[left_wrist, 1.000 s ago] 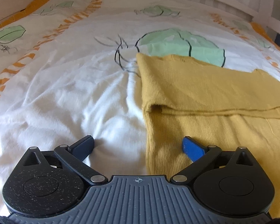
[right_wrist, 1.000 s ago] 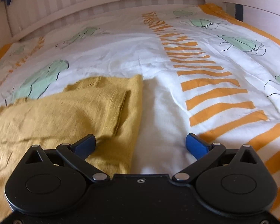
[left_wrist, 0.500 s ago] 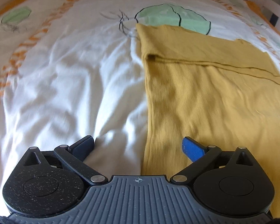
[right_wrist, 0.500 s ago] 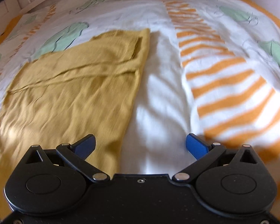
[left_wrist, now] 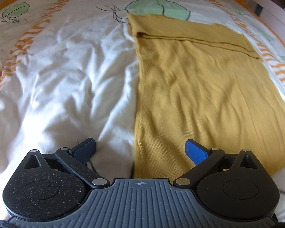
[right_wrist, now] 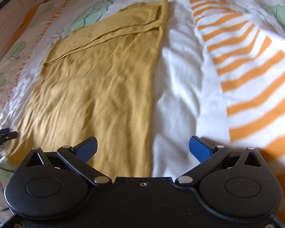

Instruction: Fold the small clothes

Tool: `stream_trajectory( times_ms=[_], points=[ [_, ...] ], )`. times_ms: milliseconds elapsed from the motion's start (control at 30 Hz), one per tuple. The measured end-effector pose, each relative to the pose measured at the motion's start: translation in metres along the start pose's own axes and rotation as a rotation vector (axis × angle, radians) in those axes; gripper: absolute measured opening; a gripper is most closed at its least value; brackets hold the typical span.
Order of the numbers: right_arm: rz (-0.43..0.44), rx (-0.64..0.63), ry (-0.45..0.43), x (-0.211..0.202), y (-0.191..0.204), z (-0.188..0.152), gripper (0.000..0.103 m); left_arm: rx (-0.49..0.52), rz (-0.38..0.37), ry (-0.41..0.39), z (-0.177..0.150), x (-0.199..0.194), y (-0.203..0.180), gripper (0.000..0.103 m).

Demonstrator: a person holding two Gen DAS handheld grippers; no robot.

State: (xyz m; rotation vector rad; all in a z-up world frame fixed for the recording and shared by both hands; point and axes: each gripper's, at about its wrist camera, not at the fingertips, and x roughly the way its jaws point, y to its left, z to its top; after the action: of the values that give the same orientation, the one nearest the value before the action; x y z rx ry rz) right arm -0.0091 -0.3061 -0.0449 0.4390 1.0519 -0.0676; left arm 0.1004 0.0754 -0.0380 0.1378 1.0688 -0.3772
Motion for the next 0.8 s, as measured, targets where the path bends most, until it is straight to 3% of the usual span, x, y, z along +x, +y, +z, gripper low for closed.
stream_trajectory(
  times_ms=[367,533,800],
  points=[
    [0.158,-0.014,0.101,-0.008,0.019,-0.041,0.103,0.05,-0.064,0.02,-0.032,-0.025,-0.01,0.101],
    [0.136,-0.047,0.082,-0.001,0.027,-0.051,0.103,0.032,-0.068,0.023,-0.034,-0.017,-0.008,0.101],
    [0.172,0.045,0.046,0.007,0.014,-0.048,0.103,0.014,-0.065,0.028,-0.033,-0.006,-0.01,0.101]
  ],
)
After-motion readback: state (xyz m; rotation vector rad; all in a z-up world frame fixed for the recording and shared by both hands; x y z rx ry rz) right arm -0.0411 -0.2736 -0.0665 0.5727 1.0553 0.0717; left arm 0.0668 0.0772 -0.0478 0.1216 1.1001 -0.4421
